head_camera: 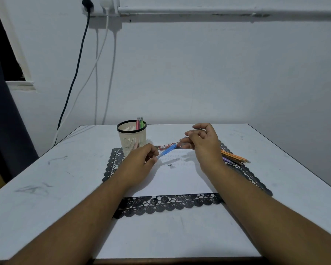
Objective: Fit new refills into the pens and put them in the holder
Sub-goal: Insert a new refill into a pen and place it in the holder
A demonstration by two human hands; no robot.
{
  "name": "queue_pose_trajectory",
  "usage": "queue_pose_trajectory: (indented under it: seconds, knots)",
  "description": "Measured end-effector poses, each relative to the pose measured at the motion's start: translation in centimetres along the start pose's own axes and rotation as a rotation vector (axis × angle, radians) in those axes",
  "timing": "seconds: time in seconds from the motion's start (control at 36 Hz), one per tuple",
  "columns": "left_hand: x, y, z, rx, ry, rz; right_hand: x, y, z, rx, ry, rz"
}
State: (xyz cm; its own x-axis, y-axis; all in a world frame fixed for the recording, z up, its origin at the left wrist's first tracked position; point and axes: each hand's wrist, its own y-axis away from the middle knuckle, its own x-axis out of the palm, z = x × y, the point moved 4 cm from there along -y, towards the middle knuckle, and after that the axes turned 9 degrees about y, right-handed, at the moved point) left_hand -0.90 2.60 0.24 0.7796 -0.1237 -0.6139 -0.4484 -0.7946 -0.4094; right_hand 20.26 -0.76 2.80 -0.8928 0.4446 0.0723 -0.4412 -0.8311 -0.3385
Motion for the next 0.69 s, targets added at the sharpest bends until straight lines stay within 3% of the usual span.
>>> queue_pose_trajectory:
  seconds: [0.69]
  knots:
    - [-0.1,0.04,-0.29,0.027,0.015,-0.005,0.34,0.44,0.08,-0.018,0.015,0.005]
